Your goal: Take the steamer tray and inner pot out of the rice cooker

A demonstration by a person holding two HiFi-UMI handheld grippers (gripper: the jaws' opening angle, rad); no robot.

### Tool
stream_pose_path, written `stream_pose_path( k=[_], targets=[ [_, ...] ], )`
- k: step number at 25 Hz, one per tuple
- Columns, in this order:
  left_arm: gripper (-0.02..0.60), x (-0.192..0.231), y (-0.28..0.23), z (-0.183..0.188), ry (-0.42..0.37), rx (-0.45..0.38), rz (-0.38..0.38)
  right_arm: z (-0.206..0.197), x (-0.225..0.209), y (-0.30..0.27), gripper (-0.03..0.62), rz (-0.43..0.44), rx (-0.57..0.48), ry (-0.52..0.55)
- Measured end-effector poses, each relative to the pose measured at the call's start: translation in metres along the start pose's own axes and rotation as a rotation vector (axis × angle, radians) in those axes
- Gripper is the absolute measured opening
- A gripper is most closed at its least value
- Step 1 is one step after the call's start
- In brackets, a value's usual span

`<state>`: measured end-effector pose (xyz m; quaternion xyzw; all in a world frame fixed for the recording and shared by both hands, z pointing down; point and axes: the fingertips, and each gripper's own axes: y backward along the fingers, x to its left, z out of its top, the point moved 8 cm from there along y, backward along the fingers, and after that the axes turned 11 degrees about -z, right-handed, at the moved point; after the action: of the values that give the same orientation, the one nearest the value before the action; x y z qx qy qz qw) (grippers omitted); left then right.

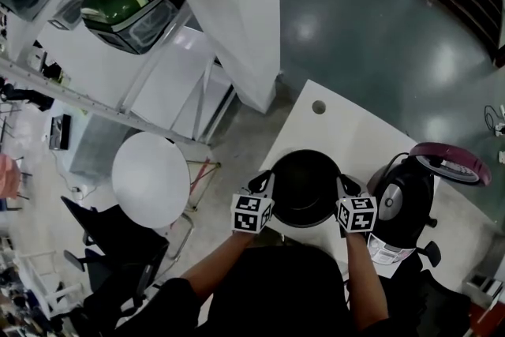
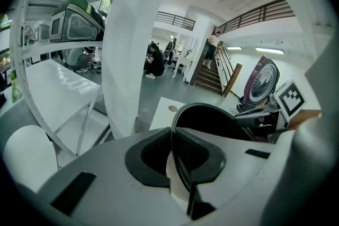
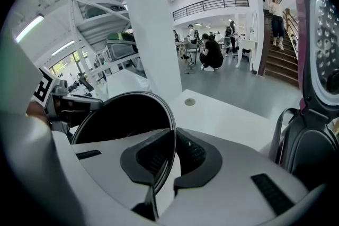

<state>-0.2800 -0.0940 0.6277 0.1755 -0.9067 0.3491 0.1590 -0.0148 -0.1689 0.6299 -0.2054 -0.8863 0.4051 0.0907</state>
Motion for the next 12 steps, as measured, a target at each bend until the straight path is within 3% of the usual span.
stream_pose_path(
  k=[12],
  targets=[
    [0.025, 0.008, -0.013, 0.006, 0.012, 0.006, 0.027, 0.011, -0.005, -0.015, 0.025, 0.011, 0.011, -0.018]
  ],
)
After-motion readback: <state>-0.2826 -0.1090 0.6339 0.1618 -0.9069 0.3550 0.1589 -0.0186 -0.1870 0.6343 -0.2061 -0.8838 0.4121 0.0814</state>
